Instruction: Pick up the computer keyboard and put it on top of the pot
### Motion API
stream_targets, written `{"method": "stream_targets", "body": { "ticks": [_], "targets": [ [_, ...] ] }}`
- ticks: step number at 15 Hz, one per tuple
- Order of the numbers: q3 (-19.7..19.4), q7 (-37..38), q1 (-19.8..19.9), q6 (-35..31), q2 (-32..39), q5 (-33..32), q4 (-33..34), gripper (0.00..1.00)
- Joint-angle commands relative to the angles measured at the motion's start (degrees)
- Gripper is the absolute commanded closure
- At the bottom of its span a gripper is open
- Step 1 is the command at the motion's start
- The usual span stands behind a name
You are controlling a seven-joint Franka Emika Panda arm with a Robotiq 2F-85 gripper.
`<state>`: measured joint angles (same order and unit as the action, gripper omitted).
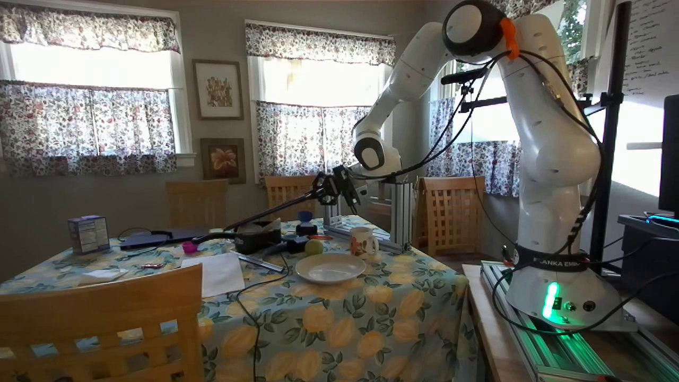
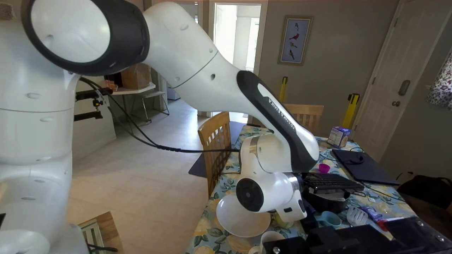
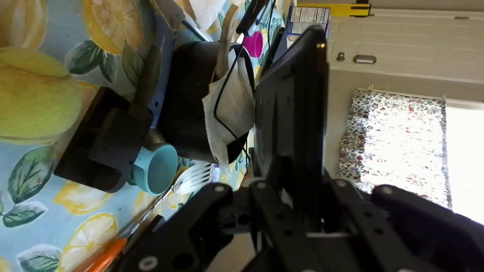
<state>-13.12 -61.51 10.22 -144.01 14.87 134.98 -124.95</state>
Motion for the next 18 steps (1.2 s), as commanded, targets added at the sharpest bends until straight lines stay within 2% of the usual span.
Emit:
{"method": "stream_targets", "body": {
  "ticks": [1,6,8,13,17,18],
  "targets": [
    [-1.3,0.6,-0.6,2.1,0.9,-0.1,1.5,0.95],
    [-1.4,1.2,-0.6,3.3,2.3,-0.9,1.9,0.95],
    [-1.4,1.2,-0.8,3.4,3.0,-1.2,2.2,0.54],
    [-1.6,1.2,-0.9,3.3,4.6,-1.2,3.4,0.21],
    [-2.0,1.3,-0.8,3.0,5.9,-1.4,4.1,0.08],
    [-2.2,1.4,-0.8,2.8,6.4,-1.4,4.3,0.10]
  ]
}}
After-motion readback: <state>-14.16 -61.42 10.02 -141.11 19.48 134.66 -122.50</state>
